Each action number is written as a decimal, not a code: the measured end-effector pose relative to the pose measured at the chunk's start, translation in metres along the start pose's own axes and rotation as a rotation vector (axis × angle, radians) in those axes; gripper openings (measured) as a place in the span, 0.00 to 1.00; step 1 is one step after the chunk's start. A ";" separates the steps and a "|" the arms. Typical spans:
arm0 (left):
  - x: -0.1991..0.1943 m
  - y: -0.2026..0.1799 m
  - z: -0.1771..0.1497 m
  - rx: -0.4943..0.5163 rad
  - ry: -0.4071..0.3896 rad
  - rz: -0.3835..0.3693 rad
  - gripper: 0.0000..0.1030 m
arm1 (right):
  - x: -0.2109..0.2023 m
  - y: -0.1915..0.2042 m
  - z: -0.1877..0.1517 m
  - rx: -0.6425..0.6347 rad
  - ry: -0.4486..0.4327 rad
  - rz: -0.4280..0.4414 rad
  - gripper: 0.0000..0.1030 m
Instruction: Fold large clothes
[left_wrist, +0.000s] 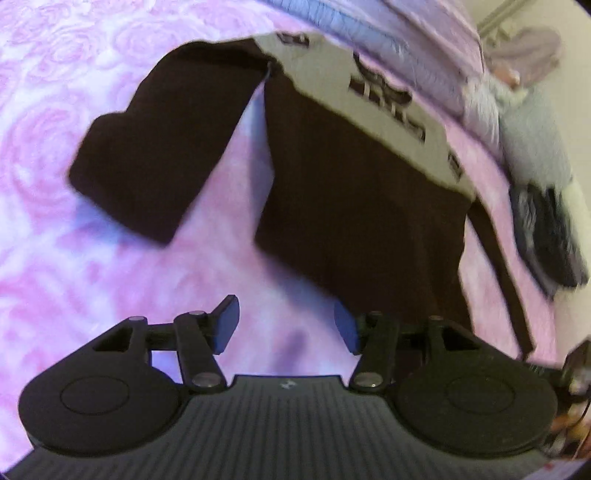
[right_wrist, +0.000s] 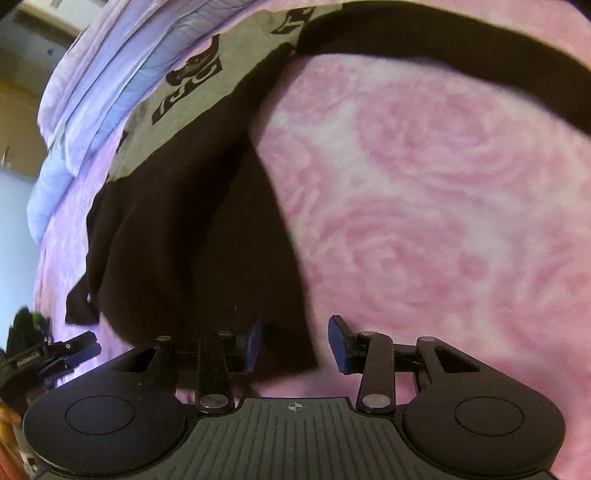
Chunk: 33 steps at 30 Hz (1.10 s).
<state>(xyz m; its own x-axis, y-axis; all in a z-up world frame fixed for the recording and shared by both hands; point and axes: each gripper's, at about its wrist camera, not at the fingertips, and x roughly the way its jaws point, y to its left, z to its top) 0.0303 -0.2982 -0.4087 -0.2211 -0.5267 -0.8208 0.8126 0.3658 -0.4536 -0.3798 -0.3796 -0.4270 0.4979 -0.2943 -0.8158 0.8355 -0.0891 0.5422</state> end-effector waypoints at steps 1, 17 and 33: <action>0.007 -0.001 0.005 -0.009 -0.018 -0.017 0.50 | 0.003 0.004 -0.002 -0.004 -0.029 0.006 0.36; -0.073 0.030 0.056 0.037 0.109 0.003 0.00 | -0.139 0.015 -0.040 -0.036 -0.068 -0.007 0.01; -0.047 0.022 0.040 0.266 -0.015 0.278 0.39 | -0.067 -0.015 -0.049 0.028 0.151 -0.388 0.31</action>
<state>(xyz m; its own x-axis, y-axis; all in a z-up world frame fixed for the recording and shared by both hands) 0.0796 -0.2959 -0.3662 0.0338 -0.4473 -0.8937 0.9525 0.2851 -0.1067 -0.4141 -0.3123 -0.3900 0.1778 -0.0911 -0.9798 0.9623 -0.1923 0.1925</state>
